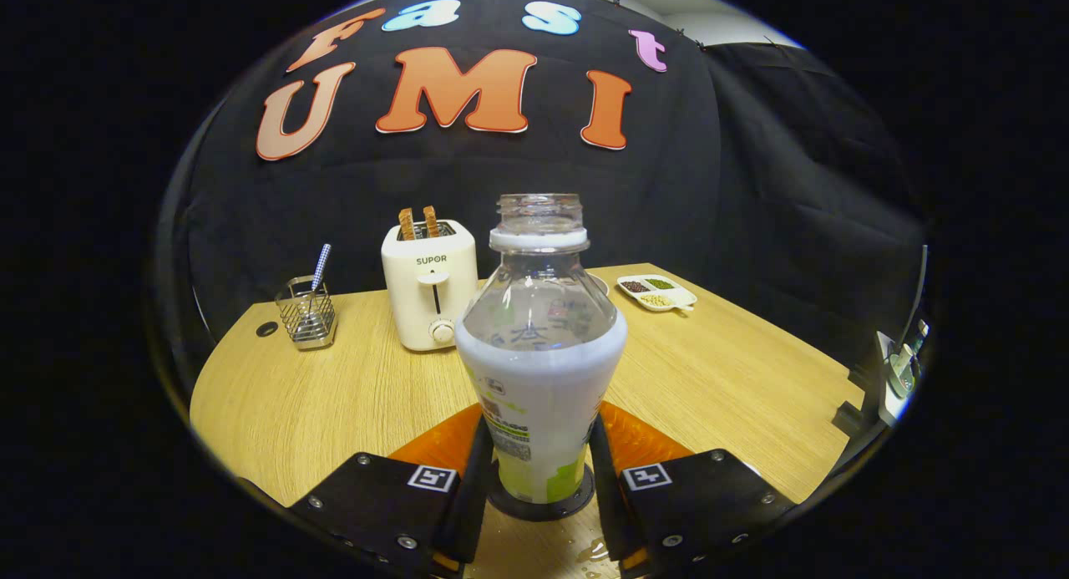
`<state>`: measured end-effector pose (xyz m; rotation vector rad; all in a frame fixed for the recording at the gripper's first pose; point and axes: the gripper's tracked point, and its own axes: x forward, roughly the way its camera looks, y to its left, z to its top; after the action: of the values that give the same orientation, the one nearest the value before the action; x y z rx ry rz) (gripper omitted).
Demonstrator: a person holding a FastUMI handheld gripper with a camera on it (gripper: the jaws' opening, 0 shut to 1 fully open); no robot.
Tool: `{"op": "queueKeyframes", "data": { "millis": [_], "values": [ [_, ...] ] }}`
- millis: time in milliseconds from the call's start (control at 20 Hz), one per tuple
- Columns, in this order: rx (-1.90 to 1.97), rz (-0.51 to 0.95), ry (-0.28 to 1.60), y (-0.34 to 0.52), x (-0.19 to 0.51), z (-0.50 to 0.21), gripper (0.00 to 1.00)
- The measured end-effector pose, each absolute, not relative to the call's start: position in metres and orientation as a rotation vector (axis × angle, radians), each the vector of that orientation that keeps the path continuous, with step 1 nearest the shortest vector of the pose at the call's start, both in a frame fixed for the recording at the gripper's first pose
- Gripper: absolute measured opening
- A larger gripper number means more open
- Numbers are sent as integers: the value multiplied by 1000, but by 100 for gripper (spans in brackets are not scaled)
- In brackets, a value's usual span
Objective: Take the bottle from table, then pour the juice into the cup, finally place the bottle on the coaster
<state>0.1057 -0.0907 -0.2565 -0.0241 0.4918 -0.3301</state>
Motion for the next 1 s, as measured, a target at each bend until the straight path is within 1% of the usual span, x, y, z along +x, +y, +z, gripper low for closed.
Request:
{"op": "queueKeyframes", "data": {
  "millis": [100,300,650,700,750,800,850,900,950,1000],
  "values": [
    [-10,-335,493,-92,108,-264,58],
    [16,-339,507,-94,107,-273,62],
    [25,-335,484,-92,106,-268,67],
    [28,-338,477,-93,103,-265,69],
    [31,-344,471,-95,102,-262,74],
    [37,-348,463,-96,100,-258,81],
    [42,-352,455,-97,99,-255,85],
    [48,-357,447,-99,96,-250,93],
    [50,-362,438,-101,92,-244,97],
    [52,-364,427,-102,88,-235,97]
  ]
}}
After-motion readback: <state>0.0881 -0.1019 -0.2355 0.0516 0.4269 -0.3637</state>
